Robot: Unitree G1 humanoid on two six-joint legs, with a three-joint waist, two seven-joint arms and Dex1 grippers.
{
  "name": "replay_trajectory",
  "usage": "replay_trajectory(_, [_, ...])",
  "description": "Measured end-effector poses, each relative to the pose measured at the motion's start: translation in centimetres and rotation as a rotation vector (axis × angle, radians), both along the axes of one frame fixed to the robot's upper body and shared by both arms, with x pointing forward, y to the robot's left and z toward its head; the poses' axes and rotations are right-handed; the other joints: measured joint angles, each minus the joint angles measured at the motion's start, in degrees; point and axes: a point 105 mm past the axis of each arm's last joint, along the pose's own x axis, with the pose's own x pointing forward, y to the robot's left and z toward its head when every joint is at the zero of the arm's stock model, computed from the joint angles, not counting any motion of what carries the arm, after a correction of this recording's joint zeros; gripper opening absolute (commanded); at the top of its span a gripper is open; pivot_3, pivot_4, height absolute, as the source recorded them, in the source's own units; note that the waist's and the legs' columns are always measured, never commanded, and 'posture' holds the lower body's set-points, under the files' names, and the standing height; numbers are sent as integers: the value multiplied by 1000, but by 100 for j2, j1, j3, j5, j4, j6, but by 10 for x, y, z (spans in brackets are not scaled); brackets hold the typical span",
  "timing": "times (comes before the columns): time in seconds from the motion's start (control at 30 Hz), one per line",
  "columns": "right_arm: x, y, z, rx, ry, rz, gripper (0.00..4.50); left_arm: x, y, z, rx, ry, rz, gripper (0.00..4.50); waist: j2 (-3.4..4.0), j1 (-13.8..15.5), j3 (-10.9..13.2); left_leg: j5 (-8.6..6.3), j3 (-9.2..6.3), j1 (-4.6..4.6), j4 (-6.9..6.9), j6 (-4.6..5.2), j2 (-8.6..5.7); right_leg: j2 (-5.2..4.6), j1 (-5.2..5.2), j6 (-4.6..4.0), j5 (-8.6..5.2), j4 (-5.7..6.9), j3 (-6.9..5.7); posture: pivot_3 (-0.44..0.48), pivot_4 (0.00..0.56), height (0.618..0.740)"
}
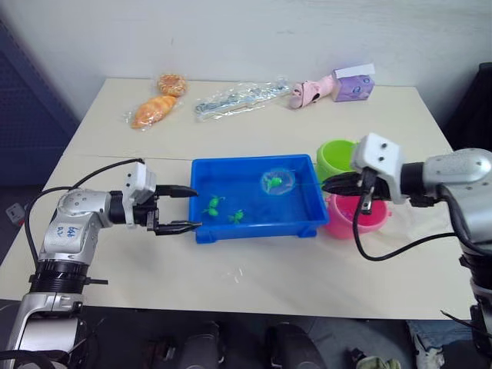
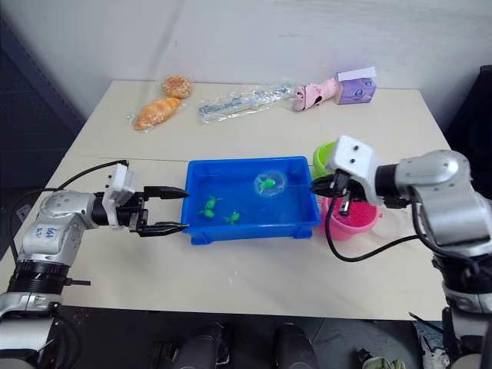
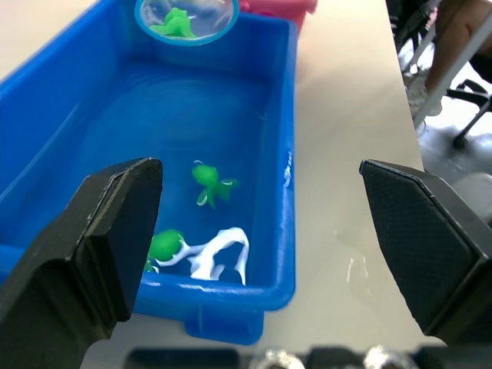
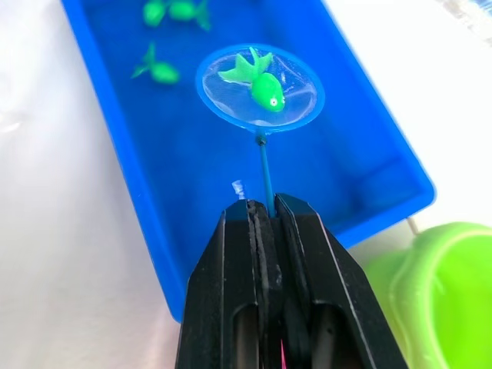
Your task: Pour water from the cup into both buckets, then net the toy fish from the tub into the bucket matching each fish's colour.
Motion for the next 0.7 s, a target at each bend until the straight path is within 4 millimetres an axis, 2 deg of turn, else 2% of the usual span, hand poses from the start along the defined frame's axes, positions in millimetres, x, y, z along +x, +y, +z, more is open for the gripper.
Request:
replay_trajectory(0.13, [-3,-20,12,37,-74,-98,0,5,-9,8,-65,2,3,4428,0,14,0,0,0,-1,1,0,0,0,1,0,0,0,-1,0,150,740])
replay_trajectory(0.23, [-6,-54,21,-8,-161,-226,0,11,-22,17,-141,11,7,4428,0,42,0,0,1,-2,0,0,-1,1,3,1,0,-3,0,0,150,740])
replay_trajectory(0.4, [1,-99,29,-45,-279,-453,0,9,-47,25,-215,9,-35,4428,0,14,0,3,6,2,2,-3,-1,4,4,2,1,-1,3,0,150,740])
replay_trajectory(0.57, [8,-117,32,-131,-403,-527,0,5,-68,24,-241,10,-84,4428,1,-11,-1,8,12,6,1,-9,4,11,3,2,1,2,7,0,150,740])
replay_trajectory(0.7, [15,-121,22,-241,-481,-508,0,4,-70,22,-230,3,-88,4428,1,-1,-1,9,13,6,1,-9,4,11,3,2,1,2,8,0,150,740])
